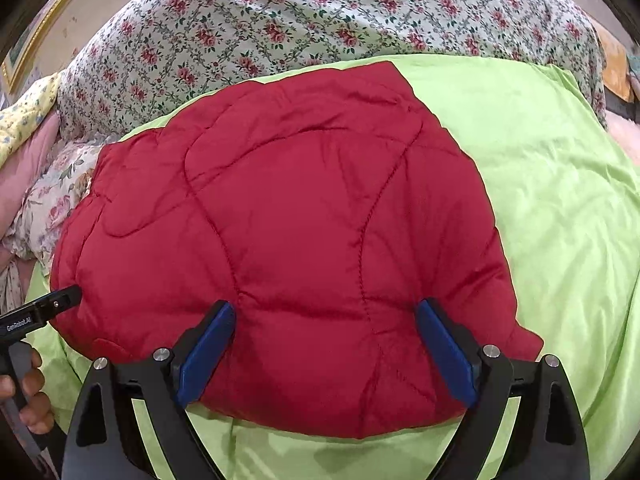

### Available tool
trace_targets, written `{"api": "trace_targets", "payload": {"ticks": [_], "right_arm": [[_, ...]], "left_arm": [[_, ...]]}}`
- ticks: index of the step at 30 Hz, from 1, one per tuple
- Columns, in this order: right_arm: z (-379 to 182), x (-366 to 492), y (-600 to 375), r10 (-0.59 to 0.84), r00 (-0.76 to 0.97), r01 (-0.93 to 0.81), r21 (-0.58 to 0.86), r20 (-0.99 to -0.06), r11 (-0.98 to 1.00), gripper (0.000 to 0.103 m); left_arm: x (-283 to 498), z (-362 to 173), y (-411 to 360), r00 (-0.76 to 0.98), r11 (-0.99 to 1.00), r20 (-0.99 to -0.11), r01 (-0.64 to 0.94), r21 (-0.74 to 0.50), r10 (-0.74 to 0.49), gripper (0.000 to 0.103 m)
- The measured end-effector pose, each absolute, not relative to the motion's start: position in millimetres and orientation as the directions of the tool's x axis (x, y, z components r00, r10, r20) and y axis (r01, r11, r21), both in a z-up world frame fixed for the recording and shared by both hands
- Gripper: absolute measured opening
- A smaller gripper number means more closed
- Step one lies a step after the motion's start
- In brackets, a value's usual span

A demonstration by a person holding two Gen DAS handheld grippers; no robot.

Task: Fold large clothes

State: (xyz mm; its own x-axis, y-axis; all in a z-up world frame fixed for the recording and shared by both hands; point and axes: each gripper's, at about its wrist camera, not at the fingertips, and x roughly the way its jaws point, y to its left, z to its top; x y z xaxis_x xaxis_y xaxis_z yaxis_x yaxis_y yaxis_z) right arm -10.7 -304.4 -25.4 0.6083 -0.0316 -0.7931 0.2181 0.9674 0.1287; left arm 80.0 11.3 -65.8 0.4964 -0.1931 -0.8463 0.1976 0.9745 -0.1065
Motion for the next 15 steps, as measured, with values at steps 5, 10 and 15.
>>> {"api": "trace_targets", "payload": {"ticks": [5, 10, 15], "right_arm": [[-26.2, -14.0, -302.9, -0.047, 0.608, 0.237, 0.125, -0.793, 0.964, 0.093], [-3.7, -20.6, -284.2, -0.104, 0.644, 0.217, 0.052, -0.758, 0.975, 0.092], [7.6, -14.0, -253.2, -0.063, 0.674, 0.107, 0.012, -0.736, 0.994, 0.094]], "left_arm": [[80.4, -66.5, 11.2, 0.5, 0.974, -0.845, 0.201, -0.1, -0.19, 0.103], [80.4, -66.7, 11.1, 0.501, 0.974, -0.844, 0.202, -0.098, -0.188, 0.103], [79.9, -66.8, 11.2, 0.505, 0.974, -0.842, 0.207, -0.094, -0.189, 0.103]]}}
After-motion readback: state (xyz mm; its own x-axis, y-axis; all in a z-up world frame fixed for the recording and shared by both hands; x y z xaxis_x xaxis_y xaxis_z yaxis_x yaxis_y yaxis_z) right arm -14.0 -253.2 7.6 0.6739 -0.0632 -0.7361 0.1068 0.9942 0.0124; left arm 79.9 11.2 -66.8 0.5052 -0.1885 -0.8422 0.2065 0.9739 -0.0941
